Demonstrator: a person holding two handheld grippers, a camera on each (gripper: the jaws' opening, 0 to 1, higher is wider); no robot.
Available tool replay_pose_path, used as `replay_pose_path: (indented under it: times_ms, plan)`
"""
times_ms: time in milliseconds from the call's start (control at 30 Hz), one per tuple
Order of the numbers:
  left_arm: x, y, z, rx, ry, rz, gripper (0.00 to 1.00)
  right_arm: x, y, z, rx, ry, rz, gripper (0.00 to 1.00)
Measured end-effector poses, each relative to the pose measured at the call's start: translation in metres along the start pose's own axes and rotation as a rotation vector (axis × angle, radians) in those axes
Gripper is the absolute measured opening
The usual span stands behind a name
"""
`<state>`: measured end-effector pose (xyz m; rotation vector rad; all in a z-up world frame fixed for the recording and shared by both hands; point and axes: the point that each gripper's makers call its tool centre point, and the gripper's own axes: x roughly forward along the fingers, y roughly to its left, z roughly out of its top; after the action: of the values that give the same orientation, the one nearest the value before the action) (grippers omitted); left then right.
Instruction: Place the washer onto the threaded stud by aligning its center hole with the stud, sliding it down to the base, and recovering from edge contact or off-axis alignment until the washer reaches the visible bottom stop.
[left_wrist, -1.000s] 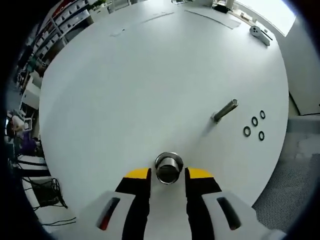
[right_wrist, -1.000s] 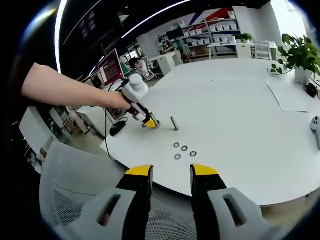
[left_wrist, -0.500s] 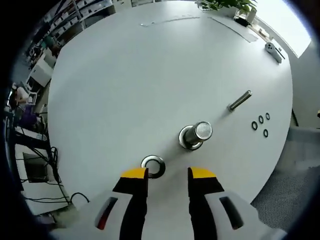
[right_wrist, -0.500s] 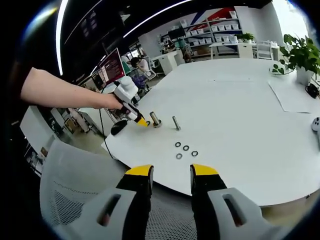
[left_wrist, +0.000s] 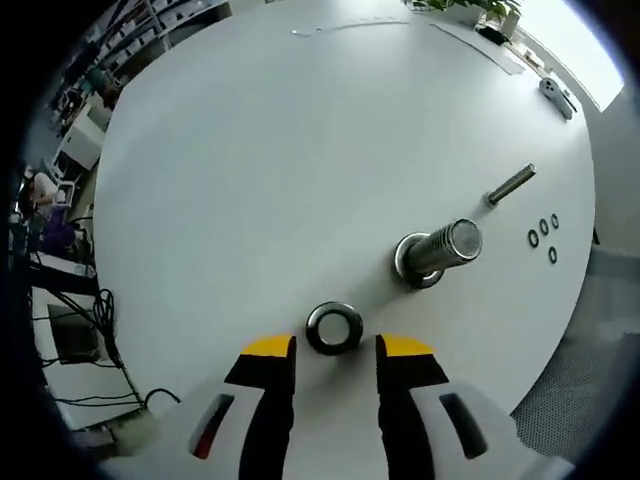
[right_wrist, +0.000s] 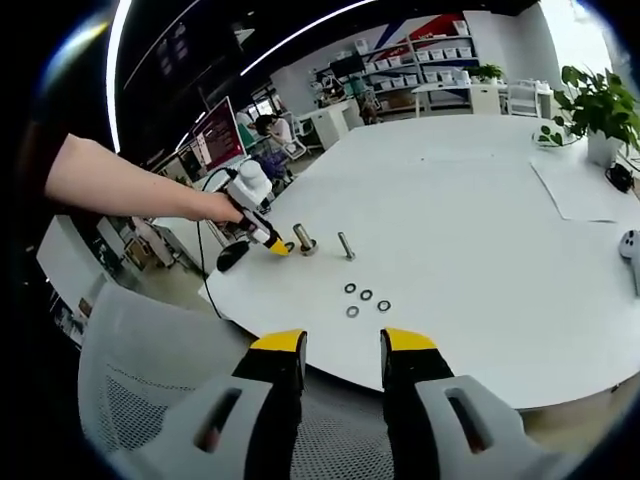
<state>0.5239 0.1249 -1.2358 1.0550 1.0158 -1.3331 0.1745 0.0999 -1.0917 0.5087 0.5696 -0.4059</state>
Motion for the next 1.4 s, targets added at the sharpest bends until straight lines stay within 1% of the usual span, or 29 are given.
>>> replay_pose_path:
  times_ms: [67, 100, 133, 167, 200, 233, 300, 333, 400, 433, 533, 633, 700, 767, 800, 867, 1000, 1067, 1133, 1167, 1200, 1267, 1367, 1400]
  plan:
    - [0.009, 0.007, 0.002, -0.009, 0.004, -0.015, 0.3, 0.0, -0.001, 0.0, 0.002, -0.001, -0.002, 0.32]
    - [0.009, 0.006, 0.002, -0.003, 0.005, -0.017, 0.3, 0.001, -0.001, 0.0, 0.002, -0.001, -0.003, 0.32]
    - [0.01, 0.004, 0.002, 0.014, 0.004, -0.016, 0.3, 0.001, -0.001, 0.0, 0.003, 0.0, -0.004, 0.32]
    - [0.009, 0.008, 0.003, 0.057, -0.002, 0.002, 0.29, 0.001, -0.001, 0.0, 0.003, 0.001, -0.005, 0.32]
    - [0.009, 0.006, 0.006, 0.049, -0.016, -0.01, 0.29, 0.001, -0.001, 0.0, 0.003, 0.003, -0.006, 0.32]
    - [0.009, 0.007, 0.006, 0.039, -0.01, -0.012, 0.28, 0.001, -0.001, 0.0, 0.003, 0.004, -0.007, 0.32]
    - [0.009, 0.007, 0.006, 0.05, -0.014, -0.014, 0.27, 0.001, -0.001, 0.0, 0.003, 0.006, -0.007, 0.32]
    - [0.009, 0.006, 0.006, 0.059, -0.021, -0.015, 0.25, 0.002, -0.001, 0.0, 0.002, 0.007, -0.007, 0.32]
    - [0.008, -0.001, 0.008, 0.11, -0.028, -0.021, 0.21, 0.002, -0.002, -0.002, 0.001, 0.014, -0.008, 0.32]
    - [0.008, 0.003, 0.008, 0.119, -0.021, -0.012, 0.21, 0.002, -0.001, -0.002, 0.0, 0.014, -0.007, 0.32]
    - [0.007, 0.001, 0.007, 0.102, -0.022, -0.019, 0.2, 0.002, -0.001, -0.002, -0.003, 0.02, -0.006, 0.32]
    - [0.005, -0.007, 0.0, 0.12, -0.009, -0.029, 0.2, 0.003, -0.001, -0.003, -0.006, 0.023, -0.002, 0.32]
    - [0.004, -0.014, -0.004, 0.173, 0.018, -0.038, 0.2, 0.003, 0.0, -0.003, -0.007, 0.024, 0.0, 0.32]
    - [0.003, -0.018, -0.012, 0.219, 0.036, -0.044, 0.2, 0.003, 0.0, -0.003, -0.008, 0.022, 0.002, 0.32]
    - [0.001, -0.035, -0.02, 0.229, 0.039, -0.047, 0.21, 0.003, 0.0, -0.003, -0.007, 0.022, 0.003, 0.32]
    - [0.001, -0.038, -0.021, 0.253, 0.045, -0.052, 0.21, 0.003, 0.001, -0.003, -0.008, 0.021, 0.005, 0.32]
    - [-0.001, -0.051, -0.035, 0.295, 0.063, -0.061, 0.21, 0.002, 0.003, -0.003, -0.009, 0.02, 0.013, 0.32]
    - [-0.004, -0.063, -0.042, 0.356, 0.091, -0.064, 0.21, 0.003, 0.004, -0.003, -0.009, 0.018, 0.018, 0.32]
    - [-0.005, -0.073, -0.045, 0.447, 0.107, -0.087, 0.21, 0.003, 0.004, -0.003, -0.01, 0.017, 0.022, 0.32]
    - [-0.007, -0.077, -0.048, 0.513, 0.116, -0.086, 0.21, 0.003, 0.005, -0.003, -0.011, 0.017, 0.024, 0.32]
    - [-0.007, -0.079, -0.05, 0.518, 0.123, -0.089, 0.21, 0.003, 0.005, -0.003, -0.011, 0.017, 0.025, 0.32]
    - [-0.008, -0.08, -0.054, 0.493, 0.123, -0.088, 0.21, 0.002, 0.005, -0.003, -0.011, 0.017, 0.028, 0.32]
    - [-0.006, -0.078, -0.049, 0.465, 0.106, -0.091, 0.22, 0.002, 0.006, -0.003, -0.014, 0.019, 0.032, 0.32]
    - [-0.006, -0.078, -0.048, 0.429, 0.099, -0.095, 0.22, 0.003, 0.006, -0.003, -0.014, 0.019, 0.034, 0.32]
